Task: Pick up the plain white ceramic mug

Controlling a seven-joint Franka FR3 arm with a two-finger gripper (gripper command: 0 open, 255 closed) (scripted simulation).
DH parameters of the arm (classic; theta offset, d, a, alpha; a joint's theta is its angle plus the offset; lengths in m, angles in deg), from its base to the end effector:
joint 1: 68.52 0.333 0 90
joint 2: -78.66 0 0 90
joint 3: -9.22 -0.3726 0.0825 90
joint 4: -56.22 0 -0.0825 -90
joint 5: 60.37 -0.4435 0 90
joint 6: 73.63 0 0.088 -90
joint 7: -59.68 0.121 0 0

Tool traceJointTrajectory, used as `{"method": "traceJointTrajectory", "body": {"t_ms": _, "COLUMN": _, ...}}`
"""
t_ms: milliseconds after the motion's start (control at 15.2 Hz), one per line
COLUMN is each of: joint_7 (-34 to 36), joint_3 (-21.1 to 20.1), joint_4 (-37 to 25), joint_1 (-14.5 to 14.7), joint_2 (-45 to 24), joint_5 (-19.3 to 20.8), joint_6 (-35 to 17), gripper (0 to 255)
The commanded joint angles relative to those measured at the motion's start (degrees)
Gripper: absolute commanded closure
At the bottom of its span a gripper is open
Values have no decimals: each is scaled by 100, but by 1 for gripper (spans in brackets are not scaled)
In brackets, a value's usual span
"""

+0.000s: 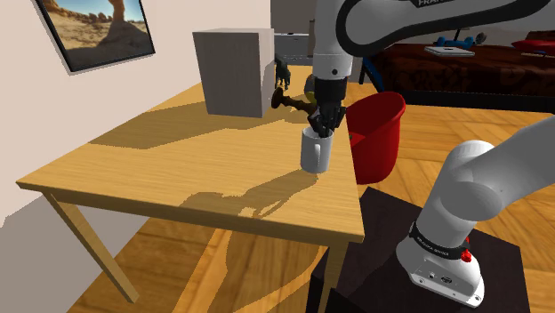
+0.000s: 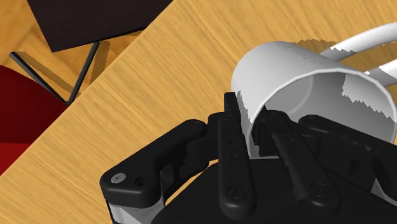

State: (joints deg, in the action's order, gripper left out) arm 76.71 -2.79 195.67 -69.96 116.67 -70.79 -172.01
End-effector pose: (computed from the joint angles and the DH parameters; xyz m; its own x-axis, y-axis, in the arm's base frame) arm 0.3605 0.0976 0.5383 0.9790 -0.1898 -0.0742 -0.1924 -0.9809 -0.0289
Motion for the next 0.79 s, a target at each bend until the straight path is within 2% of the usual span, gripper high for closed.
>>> {"method": "traceJointTrajectory", "body": {"t_ms": 0, "joint_7": 11, "joint_3": 17, "joint_4": -155, "joint_1": -6, "joint_2": 0, "joint_5": 16, "joint_6": 157, "gripper": 255}}
{"method": "traceJointTrajectory", "body": {"t_ms": 594, "joint_7": 61, "joint_3": 86, "joint_4": -896, "joint_1": -33, "joint_2": -74, "joint_5": 81, "joint_6": 823, "gripper": 255}}
{"method": "traceJointTrajectory", "body": {"t_ms": 726, "joint_7": 62, "joint_3": 87, "joint_4": -909, "joint_1": -34, "joint_2": -75, "joint_5": 82, "joint_6": 834, "gripper": 255}}
